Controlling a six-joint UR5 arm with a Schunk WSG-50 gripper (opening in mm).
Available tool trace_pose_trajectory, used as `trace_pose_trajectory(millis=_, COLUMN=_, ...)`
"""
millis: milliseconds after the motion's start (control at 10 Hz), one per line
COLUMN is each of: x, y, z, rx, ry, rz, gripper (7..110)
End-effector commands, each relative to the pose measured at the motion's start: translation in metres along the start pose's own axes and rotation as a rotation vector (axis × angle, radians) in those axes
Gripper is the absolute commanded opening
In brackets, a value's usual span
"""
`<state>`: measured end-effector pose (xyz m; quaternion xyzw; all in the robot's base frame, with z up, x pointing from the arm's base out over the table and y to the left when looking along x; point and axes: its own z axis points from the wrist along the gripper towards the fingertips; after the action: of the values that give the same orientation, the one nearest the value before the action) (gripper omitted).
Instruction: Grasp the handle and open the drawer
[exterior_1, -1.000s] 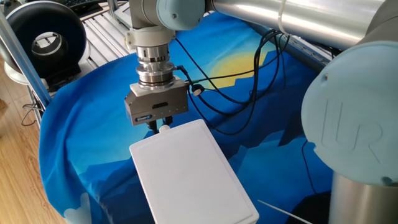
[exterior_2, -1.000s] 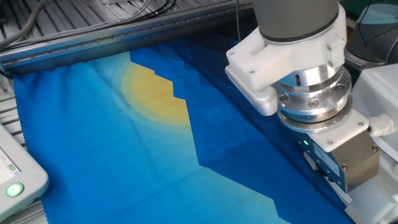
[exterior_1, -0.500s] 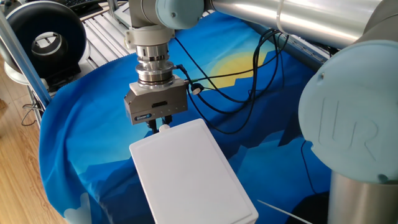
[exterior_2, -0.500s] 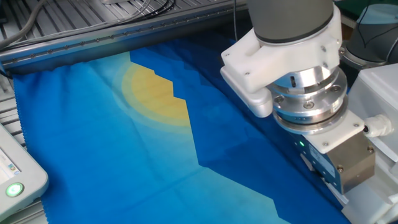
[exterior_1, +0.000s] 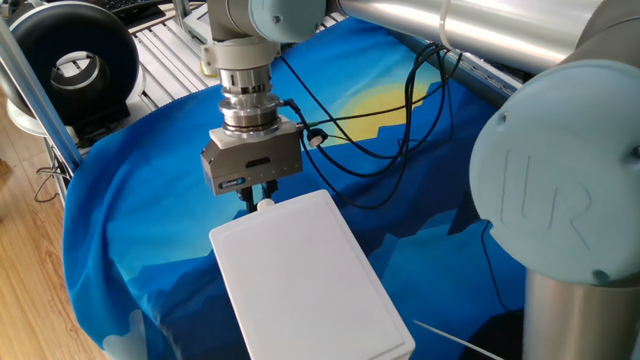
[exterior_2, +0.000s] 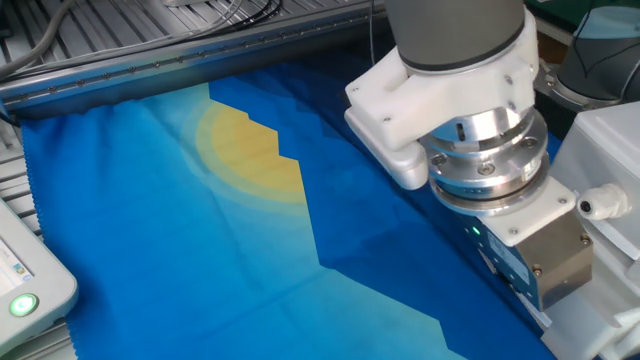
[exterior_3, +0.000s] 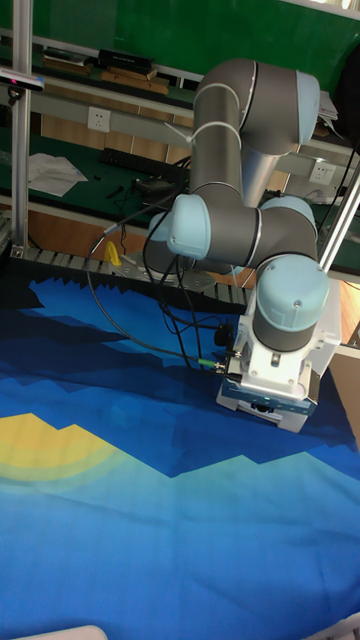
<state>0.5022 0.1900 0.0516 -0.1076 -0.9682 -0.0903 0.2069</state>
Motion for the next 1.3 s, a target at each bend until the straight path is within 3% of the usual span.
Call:
trace_pose_trajectory(millis=0, x=-0.002, y=0.000, z=-0.006, rx=-0.010, ry=0.006, rz=-0.005, gripper=7)
trace_pose_trajectory(millis=1200, x=-0.018, y=-0.009, z=-0.009, rx=-0.007, ry=0.002, rz=-0.031, gripper=7)
